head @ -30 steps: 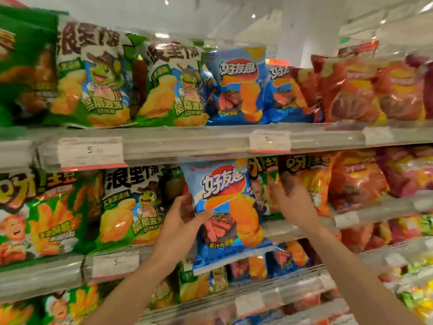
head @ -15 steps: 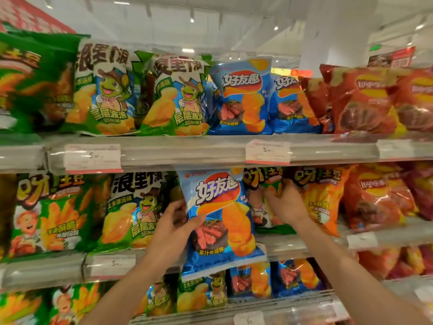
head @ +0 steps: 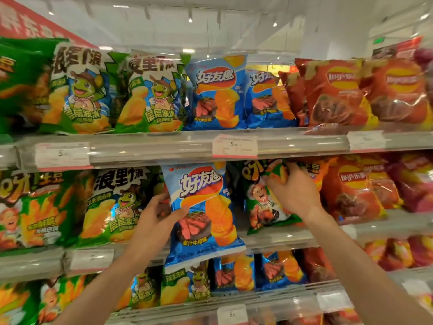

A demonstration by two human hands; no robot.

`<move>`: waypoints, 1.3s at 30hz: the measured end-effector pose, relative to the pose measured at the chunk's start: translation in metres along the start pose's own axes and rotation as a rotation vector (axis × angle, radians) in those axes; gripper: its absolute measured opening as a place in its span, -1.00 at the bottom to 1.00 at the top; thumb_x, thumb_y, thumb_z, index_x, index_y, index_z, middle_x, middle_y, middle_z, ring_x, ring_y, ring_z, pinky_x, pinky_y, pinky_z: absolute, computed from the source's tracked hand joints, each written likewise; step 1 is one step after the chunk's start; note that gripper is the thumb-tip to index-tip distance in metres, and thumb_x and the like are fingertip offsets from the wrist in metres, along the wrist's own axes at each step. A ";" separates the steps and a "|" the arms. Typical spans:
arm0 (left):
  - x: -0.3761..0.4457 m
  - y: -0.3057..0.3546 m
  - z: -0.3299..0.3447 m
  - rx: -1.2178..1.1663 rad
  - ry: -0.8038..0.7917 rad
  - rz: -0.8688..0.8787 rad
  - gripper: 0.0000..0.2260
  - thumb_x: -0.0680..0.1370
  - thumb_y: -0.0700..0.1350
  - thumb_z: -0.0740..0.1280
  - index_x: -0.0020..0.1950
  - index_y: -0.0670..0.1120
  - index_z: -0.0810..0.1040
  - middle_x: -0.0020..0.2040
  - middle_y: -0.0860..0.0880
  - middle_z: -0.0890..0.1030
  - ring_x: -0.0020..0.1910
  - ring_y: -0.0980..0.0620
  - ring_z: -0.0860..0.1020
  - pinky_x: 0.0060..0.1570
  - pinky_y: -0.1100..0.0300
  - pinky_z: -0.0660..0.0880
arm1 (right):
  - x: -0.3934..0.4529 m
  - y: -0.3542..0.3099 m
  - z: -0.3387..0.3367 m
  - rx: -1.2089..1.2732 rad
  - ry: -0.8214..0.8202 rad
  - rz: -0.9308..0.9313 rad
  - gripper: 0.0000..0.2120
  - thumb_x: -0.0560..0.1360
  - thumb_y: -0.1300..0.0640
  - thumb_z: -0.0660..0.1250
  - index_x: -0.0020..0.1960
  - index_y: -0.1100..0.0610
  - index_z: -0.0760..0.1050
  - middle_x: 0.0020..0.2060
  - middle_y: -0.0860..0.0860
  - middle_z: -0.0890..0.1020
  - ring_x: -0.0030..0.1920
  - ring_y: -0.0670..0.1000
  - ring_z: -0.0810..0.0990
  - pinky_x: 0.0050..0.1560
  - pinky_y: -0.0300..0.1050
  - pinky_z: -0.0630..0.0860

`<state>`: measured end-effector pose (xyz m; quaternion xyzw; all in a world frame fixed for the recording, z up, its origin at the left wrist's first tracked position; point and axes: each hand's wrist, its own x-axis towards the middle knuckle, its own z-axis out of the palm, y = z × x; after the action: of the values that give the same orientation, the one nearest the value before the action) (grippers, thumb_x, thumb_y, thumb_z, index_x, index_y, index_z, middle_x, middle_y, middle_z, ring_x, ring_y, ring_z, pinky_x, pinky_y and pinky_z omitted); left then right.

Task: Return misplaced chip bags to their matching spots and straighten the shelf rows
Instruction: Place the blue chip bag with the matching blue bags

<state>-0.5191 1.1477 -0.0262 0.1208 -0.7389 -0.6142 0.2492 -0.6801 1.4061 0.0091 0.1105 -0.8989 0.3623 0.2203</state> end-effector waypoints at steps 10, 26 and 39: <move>0.018 0.005 0.045 0.066 -0.051 0.100 -0.64 0.52 -0.10 0.44 0.25 0.00 0.40 -0.01 0.19 0.55 -0.07 0.31 0.54 -0.11 0.35 0.48 | -0.022 0.031 -0.046 -0.033 0.056 0.058 -0.37 0.49 -0.21 0.36 0.40 0.17 0.39 0.22 0.18 0.50 0.20 0.25 0.51 0.08 0.07 0.44; 0.067 0.011 0.128 0.403 -0.052 0.173 -0.68 0.60 -0.10 0.32 0.32 -0.14 0.39 0.18 -0.11 0.61 0.09 -0.13 0.59 0.06 0.00 0.54 | -0.031 0.050 -0.060 0.026 0.098 0.157 -0.25 0.46 -0.29 0.35 0.48 0.14 0.32 0.32 0.14 0.49 0.30 0.20 0.48 0.23 0.12 0.41; 0.038 0.011 0.132 0.130 -0.270 0.158 -0.37 0.63 -0.25 0.26 0.58 0.04 -0.01 0.06 -0.15 0.65 -0.16 0.00 0.69 -0.13 0.21 0.64 | -0.040 0.060 -0.064 0.250 0.059 0.225 -0.23 0.42 -0.32 0.41 0.46 0.06 0.27 -0.03 -0.09 0.60 -0.01 0.05 0.63 0.08 0.19 0.59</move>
<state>-0.6182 1.2439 -0.0234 -0.0052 -0.8111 -0.5543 0.1867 -0.6457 1.4950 -0.0049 0.0249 -0.8468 0.4966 0.1890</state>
